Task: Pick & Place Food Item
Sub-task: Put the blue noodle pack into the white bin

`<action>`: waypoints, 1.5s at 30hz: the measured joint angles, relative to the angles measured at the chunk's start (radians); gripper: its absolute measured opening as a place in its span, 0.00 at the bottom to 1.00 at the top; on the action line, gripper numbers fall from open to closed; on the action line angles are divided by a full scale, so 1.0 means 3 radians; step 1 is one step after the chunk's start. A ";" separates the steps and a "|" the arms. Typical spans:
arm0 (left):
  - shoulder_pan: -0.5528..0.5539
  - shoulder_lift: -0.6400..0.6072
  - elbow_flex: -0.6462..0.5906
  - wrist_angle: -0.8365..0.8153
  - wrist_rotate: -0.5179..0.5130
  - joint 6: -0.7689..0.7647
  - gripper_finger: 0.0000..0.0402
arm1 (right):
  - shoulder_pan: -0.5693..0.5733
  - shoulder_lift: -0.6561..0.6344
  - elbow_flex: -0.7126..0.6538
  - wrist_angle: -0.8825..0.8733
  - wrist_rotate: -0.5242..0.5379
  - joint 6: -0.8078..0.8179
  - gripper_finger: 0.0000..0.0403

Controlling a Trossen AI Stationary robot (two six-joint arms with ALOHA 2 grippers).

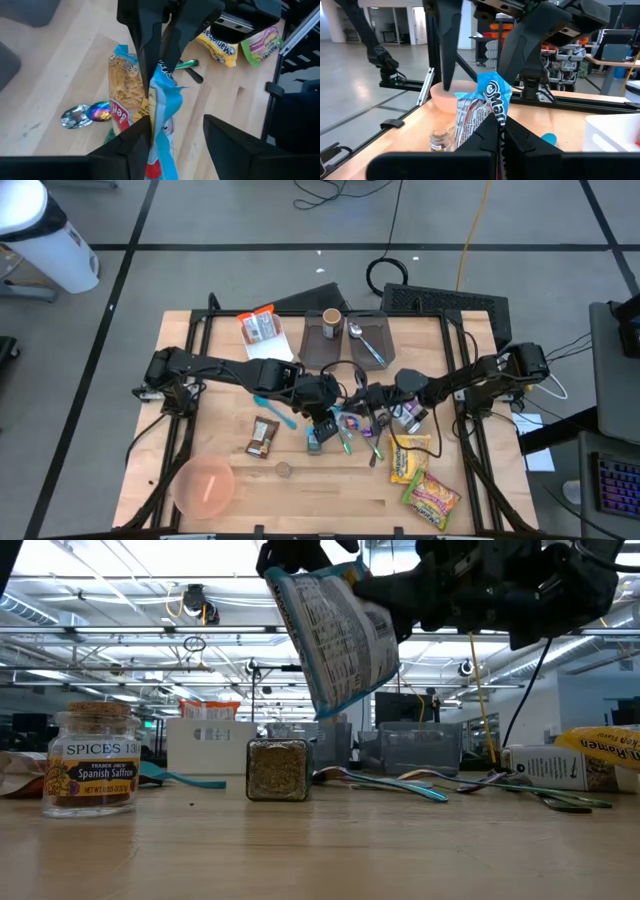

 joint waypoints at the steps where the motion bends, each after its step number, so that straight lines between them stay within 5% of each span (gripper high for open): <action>1: 0.0000 -0.0001 0.0000 -0.0013 -0.0012 0.0001 0.48 | -0.0006 0.0000 0.0000 0.0007 0.0000 0.0000 0.00; 11: 0.0056 0.0000 0.0001 -0.0270 -0.0250 0.0036 0.40 | -0.0015 -0.0020 0.0000 0.0127 0.0005 0.0002 0.00; 40: 0.0126 0.0000 0.0001 -0.0448 -0.0065 0.0218 0.02 | -0.0015 -0.0022 0.0000 0.0112 0.0021 0.0017 0.00; 45: 0.0126 0.0000 0.0001 -0.0449 -0.0065 0.0306 0.02 | -0.0015 -0.0022 0.0000 0.0111 -0.0002 0.0015 0.00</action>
